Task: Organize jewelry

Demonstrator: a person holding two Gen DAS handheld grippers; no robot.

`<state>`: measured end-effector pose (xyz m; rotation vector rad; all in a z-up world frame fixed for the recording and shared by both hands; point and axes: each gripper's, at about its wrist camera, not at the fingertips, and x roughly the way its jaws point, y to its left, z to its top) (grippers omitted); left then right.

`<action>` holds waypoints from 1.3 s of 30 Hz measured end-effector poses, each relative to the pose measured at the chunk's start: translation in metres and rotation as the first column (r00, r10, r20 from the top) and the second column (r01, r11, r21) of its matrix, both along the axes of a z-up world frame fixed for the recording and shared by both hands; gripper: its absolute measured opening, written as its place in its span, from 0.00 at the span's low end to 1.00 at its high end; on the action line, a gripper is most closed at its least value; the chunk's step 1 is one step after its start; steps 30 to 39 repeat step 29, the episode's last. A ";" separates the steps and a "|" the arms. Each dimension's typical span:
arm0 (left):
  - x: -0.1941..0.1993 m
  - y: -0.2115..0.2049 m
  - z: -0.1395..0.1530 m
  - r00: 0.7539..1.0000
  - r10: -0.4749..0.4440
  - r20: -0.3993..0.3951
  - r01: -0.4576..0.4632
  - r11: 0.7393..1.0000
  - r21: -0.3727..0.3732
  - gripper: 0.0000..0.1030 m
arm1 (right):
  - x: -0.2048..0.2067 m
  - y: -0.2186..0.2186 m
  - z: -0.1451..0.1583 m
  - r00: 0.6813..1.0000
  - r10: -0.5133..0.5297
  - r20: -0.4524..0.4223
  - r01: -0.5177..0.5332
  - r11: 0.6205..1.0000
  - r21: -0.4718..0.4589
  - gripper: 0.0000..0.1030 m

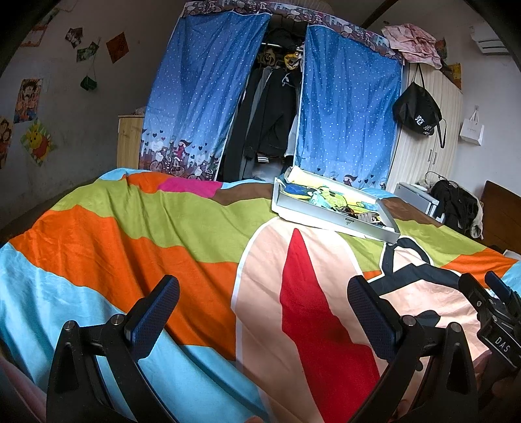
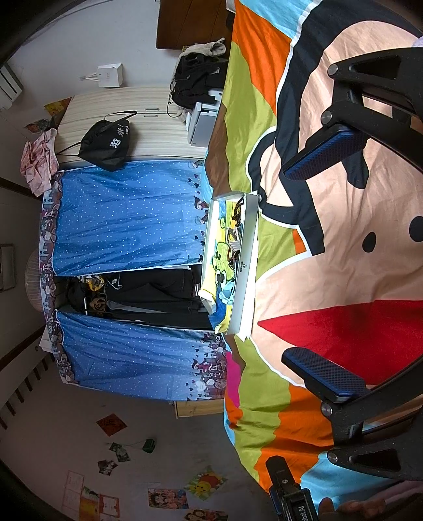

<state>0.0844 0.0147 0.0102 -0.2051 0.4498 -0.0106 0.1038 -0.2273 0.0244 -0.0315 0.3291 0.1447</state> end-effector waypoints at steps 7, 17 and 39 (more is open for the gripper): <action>0.001 0.002 0.001 1.000 -0.002 0.001 0.002 1.000 0.002 0.98 | 0.000 0.000 0.000 1.000 0.000 0.001 0.000 1.000 0.000 1.00; 0.002 0.003 0.000 1.000 0.010 -0.018 -0.010 1.000 -0.012 0.98 | 0.000 0.000 0.000 1.000 0.001 0.000 -0.001 1.000 0.000 1.00; 0.002 0.015 -0.001 0.997 0.064 -0.037 -0.065 0.997 -0.035 0.98 | 0.000 0.000 0.000 1.000 0.000 0.000 0.000 1.000 -0.001 1.00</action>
